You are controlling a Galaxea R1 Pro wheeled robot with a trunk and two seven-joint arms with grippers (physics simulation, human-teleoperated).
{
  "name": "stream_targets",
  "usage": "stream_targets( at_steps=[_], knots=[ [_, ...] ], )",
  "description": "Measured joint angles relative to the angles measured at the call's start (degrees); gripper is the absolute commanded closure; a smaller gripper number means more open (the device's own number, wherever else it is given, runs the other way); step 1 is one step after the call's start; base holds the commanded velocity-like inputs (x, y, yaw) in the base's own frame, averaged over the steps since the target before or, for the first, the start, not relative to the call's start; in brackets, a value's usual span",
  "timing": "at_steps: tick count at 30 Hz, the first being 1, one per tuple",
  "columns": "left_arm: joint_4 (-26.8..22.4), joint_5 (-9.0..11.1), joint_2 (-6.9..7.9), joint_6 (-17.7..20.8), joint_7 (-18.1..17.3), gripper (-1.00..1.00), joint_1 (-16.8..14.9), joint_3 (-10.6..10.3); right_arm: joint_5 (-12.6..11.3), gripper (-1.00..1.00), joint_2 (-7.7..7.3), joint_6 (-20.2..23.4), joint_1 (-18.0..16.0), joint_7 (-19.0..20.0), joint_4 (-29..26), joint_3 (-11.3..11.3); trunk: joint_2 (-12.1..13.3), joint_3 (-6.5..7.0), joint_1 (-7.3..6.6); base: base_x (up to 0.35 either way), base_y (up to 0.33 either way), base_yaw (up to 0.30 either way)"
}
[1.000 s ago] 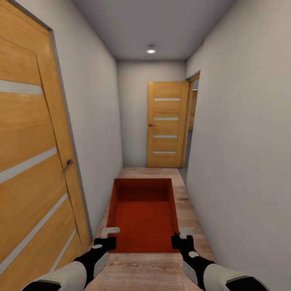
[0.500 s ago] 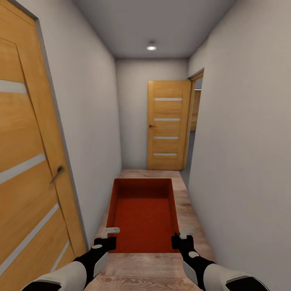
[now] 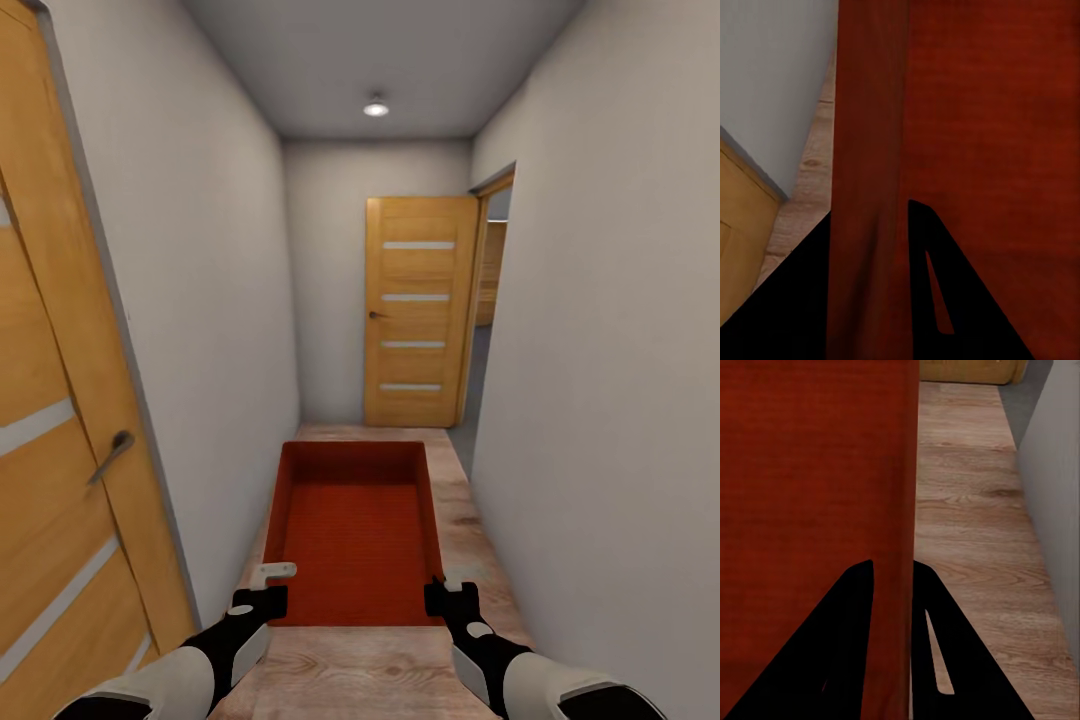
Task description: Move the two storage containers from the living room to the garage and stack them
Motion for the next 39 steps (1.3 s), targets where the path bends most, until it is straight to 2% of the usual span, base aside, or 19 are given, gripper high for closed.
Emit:
stream_targets(
  at_steps=[39],
  knots=[
    [-0.01,-0.01,0.0,-0.05,0.02,1.0,0.0,0.04,-0.16,1.0,0.02,-0.01,-0.05,-0.04,0.01,0.21,0.0,0.0,0.0,0.323,0.0,0.0]
  ],
)
